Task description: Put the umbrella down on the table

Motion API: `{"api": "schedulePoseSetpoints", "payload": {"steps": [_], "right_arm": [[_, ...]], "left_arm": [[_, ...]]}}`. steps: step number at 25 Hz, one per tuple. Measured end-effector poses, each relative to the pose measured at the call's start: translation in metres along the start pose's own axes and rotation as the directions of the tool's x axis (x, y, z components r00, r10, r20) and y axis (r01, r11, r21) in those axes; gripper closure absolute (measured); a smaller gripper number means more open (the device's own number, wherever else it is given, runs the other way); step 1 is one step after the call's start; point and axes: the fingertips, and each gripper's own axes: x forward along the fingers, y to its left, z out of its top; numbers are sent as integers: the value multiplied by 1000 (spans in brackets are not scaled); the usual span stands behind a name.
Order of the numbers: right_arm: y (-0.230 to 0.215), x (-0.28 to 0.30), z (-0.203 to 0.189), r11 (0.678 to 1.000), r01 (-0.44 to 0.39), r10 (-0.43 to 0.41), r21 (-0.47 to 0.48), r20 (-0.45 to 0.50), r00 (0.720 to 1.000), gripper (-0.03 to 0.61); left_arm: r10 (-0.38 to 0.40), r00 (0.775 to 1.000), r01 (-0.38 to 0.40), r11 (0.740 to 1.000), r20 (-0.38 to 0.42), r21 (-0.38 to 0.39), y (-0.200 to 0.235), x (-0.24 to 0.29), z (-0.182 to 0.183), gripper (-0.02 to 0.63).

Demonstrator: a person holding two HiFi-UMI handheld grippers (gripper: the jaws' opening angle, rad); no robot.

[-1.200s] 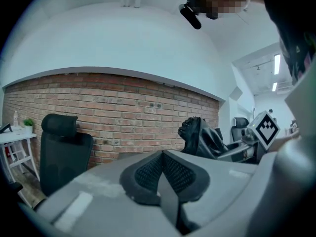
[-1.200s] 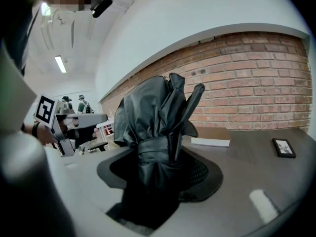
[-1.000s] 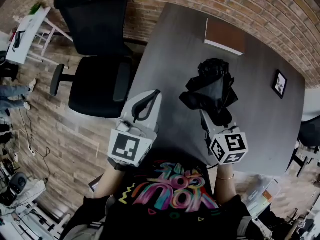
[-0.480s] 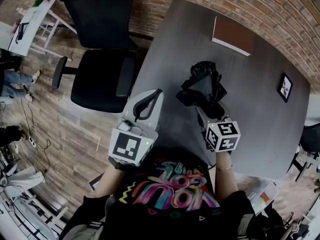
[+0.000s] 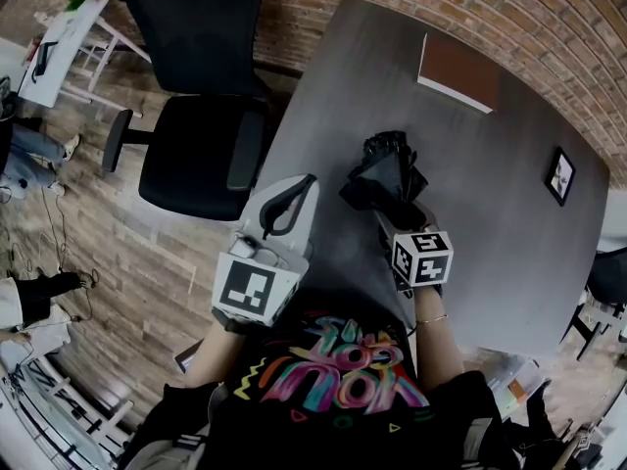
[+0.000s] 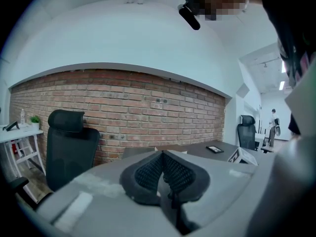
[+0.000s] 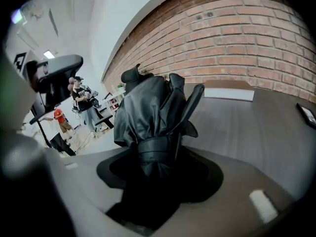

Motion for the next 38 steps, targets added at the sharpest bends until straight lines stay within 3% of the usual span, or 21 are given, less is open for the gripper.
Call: {"api": "schedulePoseSetpoints", "payload": {"steps": [18, 38], "right_arm": [[-5, 30, -32, 999, -6, -1, -41, -149, 989, 317], [-3, 27, -39, 999, -11, 6, -34, -145, 989, 296]], "left_arm": [[2, 1000, -2, 1000, -11, 3, 3, 1, -2, 614], [-68, 998, 68, 997, 4, 21, -7, 3, 1, 614]]}}
